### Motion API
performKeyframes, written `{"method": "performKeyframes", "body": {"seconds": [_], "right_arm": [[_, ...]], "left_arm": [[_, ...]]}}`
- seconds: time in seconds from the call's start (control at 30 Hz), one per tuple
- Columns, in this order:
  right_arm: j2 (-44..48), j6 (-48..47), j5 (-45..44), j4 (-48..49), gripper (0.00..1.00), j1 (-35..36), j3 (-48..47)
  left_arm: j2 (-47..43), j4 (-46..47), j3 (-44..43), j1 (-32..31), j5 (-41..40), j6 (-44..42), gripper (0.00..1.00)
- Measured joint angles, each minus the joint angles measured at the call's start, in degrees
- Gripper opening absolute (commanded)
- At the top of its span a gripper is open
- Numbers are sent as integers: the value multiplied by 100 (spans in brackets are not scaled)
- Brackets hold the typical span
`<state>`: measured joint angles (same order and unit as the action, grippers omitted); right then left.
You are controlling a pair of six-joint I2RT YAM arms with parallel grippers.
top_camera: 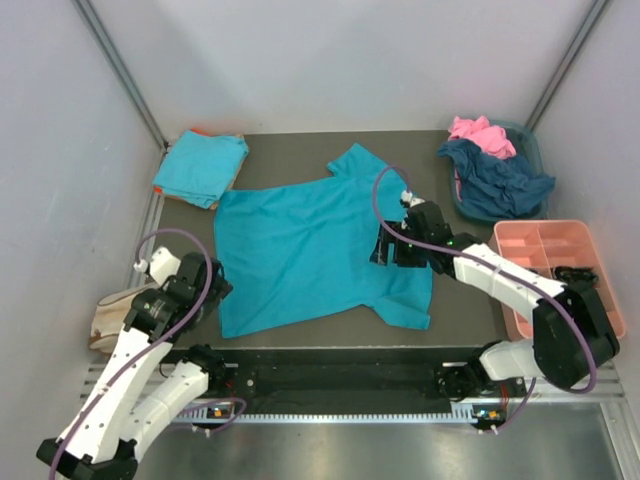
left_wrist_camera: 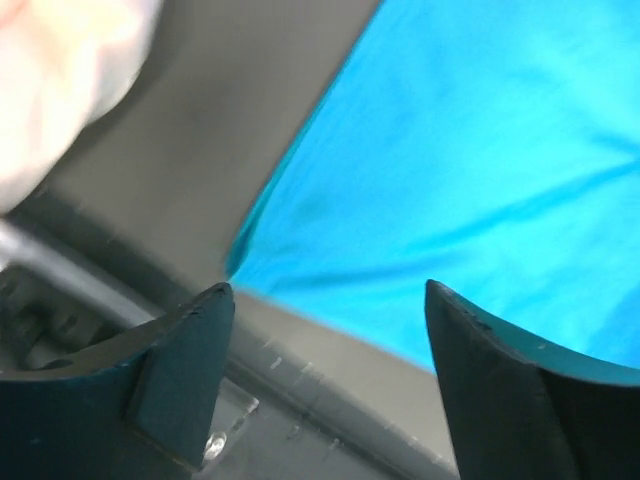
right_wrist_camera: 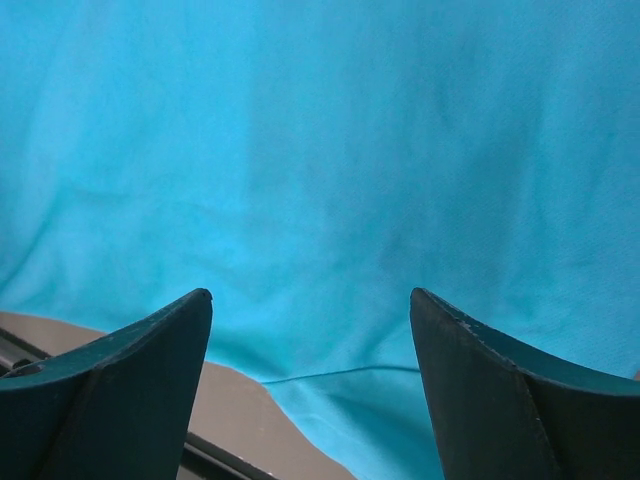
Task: Fold and stack the t-shirts
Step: Flatten the tshirt out
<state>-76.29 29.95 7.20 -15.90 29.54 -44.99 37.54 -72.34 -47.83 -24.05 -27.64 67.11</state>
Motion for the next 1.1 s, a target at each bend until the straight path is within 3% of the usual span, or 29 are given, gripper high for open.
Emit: {"method": "performKeyframes", "body": {"seconds": [0.17,0.37,0.53,0.7,1.1], "right_arm": [[-411,-155,-378,-103,85,-2,-706],[-942,-321,-962,-129,87,-90,-1803],[-1543,-337,-1276,-170,87,-326,-2553],[-2365,-439,-1554,-267,87,-649,-3394],[-4470,-1113,-1646,-734,86,-1338,-5558]], "left_arm": [[369,1296,-4,0,-179,-564,99],[1445,3305,48,0,-155,-1263,99],[2358,4304,170,0,-57,-1696,99],[2839,4839,308,0,221,-1930,99],[2938,5272,354,0,485,-2214,99]]}}
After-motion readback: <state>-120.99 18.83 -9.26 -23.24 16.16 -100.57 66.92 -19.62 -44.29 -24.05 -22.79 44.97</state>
